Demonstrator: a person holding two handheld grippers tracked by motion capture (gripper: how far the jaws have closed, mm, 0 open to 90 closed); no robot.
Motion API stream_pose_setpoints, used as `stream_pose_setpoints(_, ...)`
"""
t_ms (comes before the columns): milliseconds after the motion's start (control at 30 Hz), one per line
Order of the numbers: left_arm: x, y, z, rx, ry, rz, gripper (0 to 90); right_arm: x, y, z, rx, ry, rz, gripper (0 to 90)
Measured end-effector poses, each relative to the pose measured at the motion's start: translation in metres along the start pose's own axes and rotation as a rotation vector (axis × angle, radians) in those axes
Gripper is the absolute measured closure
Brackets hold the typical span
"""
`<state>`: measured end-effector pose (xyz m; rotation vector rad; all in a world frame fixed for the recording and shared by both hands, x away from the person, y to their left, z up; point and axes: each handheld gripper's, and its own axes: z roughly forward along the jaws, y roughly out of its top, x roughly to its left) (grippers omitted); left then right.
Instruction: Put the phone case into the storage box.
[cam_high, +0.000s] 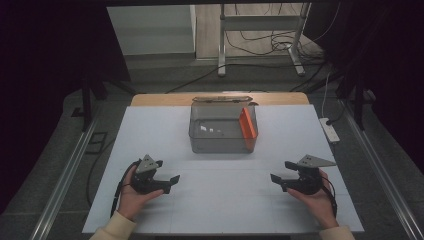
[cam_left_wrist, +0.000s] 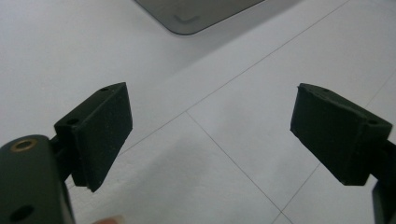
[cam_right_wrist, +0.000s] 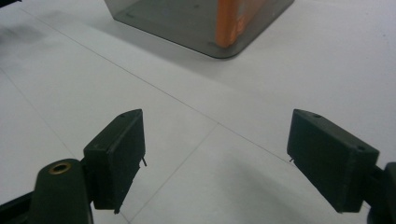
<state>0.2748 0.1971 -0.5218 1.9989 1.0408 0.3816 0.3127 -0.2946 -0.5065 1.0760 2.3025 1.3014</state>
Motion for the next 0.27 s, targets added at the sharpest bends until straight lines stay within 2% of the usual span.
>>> stream_pose_setpoints(267,-0.0007,0.0001,0.0002,0.000,-0.006,-0.005,12.6,-0.0009,-0.0007,0.0018,0.007,0.007,-0.006,19.3)
